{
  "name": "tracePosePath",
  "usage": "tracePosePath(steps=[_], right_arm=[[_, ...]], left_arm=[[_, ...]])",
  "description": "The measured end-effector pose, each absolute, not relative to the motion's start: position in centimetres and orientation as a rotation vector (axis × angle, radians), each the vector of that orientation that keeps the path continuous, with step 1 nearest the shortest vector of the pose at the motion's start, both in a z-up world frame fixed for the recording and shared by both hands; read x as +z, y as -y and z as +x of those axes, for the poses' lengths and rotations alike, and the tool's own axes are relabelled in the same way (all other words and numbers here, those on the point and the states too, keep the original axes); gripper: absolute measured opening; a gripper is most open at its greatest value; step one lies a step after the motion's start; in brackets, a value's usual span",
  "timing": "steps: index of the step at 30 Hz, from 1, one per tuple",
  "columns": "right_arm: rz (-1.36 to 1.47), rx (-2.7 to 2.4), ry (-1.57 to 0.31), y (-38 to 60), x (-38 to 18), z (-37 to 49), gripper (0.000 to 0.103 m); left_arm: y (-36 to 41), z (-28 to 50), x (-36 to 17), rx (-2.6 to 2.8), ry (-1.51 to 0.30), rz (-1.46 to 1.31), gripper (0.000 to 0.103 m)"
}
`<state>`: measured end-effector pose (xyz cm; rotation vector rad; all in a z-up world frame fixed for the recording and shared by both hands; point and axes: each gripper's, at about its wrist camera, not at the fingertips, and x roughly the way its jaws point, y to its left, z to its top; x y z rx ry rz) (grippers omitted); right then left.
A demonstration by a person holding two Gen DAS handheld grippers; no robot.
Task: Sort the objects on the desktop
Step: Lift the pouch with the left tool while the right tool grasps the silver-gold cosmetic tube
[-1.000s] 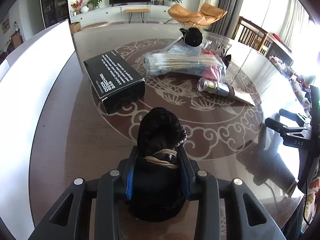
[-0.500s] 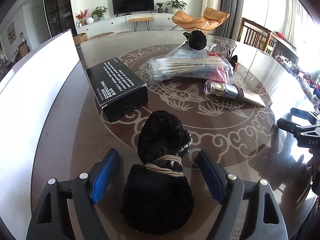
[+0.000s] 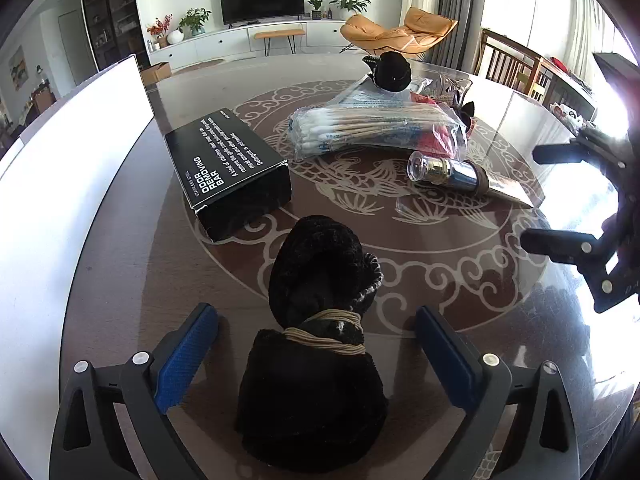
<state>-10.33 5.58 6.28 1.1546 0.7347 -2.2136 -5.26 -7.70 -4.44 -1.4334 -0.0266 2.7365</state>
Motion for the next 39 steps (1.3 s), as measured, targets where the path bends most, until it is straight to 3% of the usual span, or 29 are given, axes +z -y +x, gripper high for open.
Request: tracePosePath(steps=[3, 6, 10, 11, 12, 15, 19, 22, 24, 25, 26, 31, 34, 36, 37, 39], right_arm=[[1.200, -2.183, -0.731, -4.3, 6.1, -12.4, 0.102], [1.269, -2.127, -0.745, -3.4, 5.5, -14.0, 0.089], [1.317, -2.049, -0.650, -2.8, 4.9, -14.8, 0.044], [1.312, -2.049, -0.647, -2.7, 5.0, -14.7, 0.035], [1.311, -2.046, -0.649, -2.7, 5.0, -14.3, 0.034], [1.335, -2.103, -0.637, -3.5, 4.9, -12.8, 0.033], [1.449, -2.319, -0.434, -8.0, 5.0, -8.4, 0.033], [1.444, -2.375, -0.383, -10.0, 5.0, -4.3, 0.035], [1.453, -2.359, -0.385, -10.4, 5.0, -3.3, 0.051], [1.462, -2.336, -0.401, -10.6, 5.1, -3.0, 0.064], [1.461, -2.321, -0.418, -10.6, 5.3, -3.0, 0.069], [1.597, -2.137, -0.516, -9.9, 5.4, -4.7, 0.069], [1.664, -2.035, -0.564, -9.1, 5.0, -5.2, 0.071], [1.696, -2.000, -0.593, -8.6, 4.9, -5.5, 0.072], [1.712, -1.990, -0.607, -8.4, 4.9, -5.6, 0.071], [1.719, -1.981, -0.657, -8.0, 4.9, -5.3, 0.065]], left_arm=[[7.7, -5.3, -4.4, 2.737, 0.026, -1.433, 0.100], [7.8, -5.3, -4.5, 2.734, 0.029, -1.434, 0.101], [7.8, -5.3, -4.5, 2.734, 0.027, -1.435, 0.101], [7.8, -5.3, -4.4, 2.734, 0.027, -1.435, 0.101], [7.8, -5.3, -4.5, 2.734, 0.027, -1.434, 0.101], [7.7, -5.3, -4.4, 2.732, 0.027, -1.435, 0.101], [7.7, -5.3, -4.4, 2.732, 0.027, -1.435, 0.101], [7.7, -5.3, -4.4, 2.728, 0.030, -1.433, 0.101], [7.9, -5.4, -4.3, 2.668, 0.038, -1.434, 0.103], [8.1, -5.6, -4.2, 2.622, 0.027, -1.450, 0.103], [8.4, -5.8, -4.0, 2.577, 0.026, -1.474, 0.103], [9.9, -6.5, -3.5, 2.459, 0.156, -1.559, 0.103], [8.7, -6.7, -3.7, 2.464, 0.034, -1.597, 0.101], [7.2, -6.3, -3.6, 2.483, -0.133, -1.607, 0.080], [6.9, -6.2, -3.1, 2.466, -0.127, -1.587, 0.070], [6.2, -6.1, -2.5, 2.452, -0.150, -1.592, 0.032]])
